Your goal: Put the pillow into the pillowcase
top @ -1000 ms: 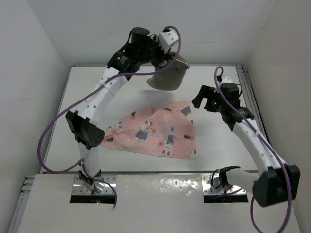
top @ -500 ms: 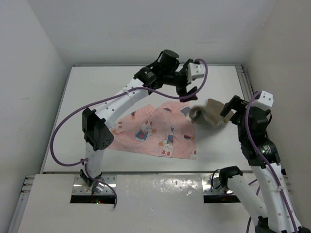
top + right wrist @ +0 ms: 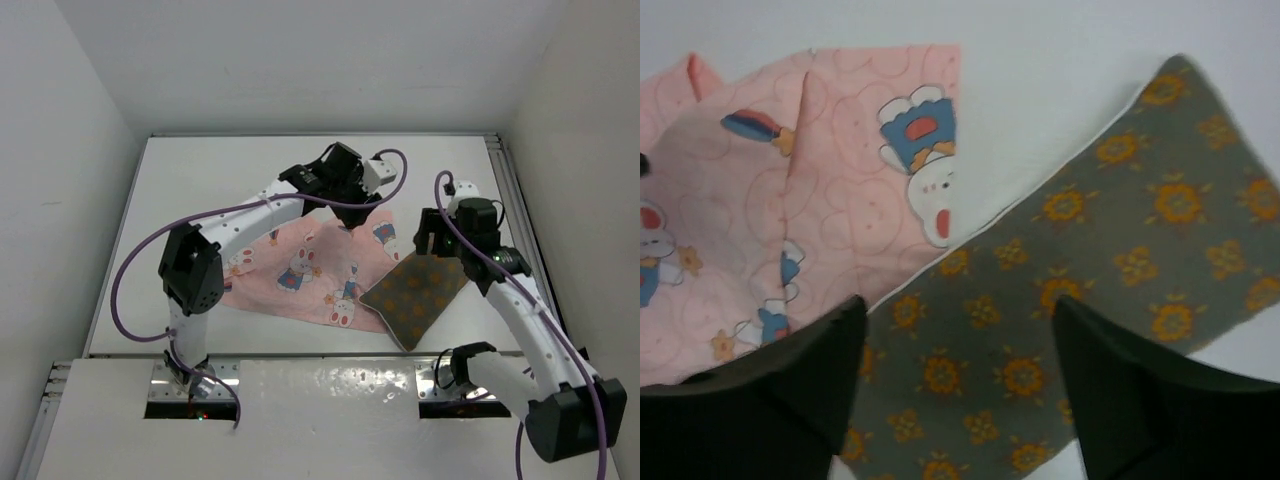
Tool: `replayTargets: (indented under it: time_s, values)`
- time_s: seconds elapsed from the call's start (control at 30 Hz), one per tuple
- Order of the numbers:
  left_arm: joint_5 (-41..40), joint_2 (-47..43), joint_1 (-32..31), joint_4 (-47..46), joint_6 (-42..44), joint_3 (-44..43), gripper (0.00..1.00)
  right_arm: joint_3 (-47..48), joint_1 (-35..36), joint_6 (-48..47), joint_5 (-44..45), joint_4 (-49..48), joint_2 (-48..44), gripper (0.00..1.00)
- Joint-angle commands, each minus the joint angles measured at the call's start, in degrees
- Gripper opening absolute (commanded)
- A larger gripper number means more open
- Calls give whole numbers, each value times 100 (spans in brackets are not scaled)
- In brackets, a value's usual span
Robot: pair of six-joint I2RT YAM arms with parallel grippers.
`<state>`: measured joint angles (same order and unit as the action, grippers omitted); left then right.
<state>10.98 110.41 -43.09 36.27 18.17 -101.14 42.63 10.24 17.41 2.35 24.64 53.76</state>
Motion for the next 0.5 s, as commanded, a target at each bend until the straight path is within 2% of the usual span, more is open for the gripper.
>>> replayTargets:
  time_s: [0.0,0.03,0.07,0.1,0.2,0.23,0.33,0.37,0.4,0.43,0.47]
  values:
    - [-632,252,-59,100,-691,6,63,17,4,-273,-840,-452,336,80]
    - [-867,253,-59,21,-736,198,67,-53,-4,-247,-920,-434,468,84]
    - [-1009,253,-59,-75,-771,331,71,-88,-4,-203,-973,-434,521,93]
    - [-1071,270,-50,-250,-832,419,77,-158,-4,-125,-982,-443,557,97]
    - [-1300,384,-68,-427,-693,692,85,-387,-13,595,-388,-426,767,99]
    - [-1361,385,-77,-471,-649,858,85,-466,-13,797,-271,-356,837,99]
    - [-1660,359,-50,-630,-508,1184,75,-729,101,1404,238,-267,979,99]
    - [-1626,324,-42,-656,-456,1315,66,-843,214,1484,379,-319,961,98]
    - [-1547,297,-33,-674,-412,1386,63,-1062,241,1546,580,-494,944,95]
    - [-1233,279,2,-665,-368,1448,61,-1168,268,1659,643,-591,944,82]
    - [-1134,253,20,-630,-263,1492,55,-1256,268,1713,661,-671,935,69]
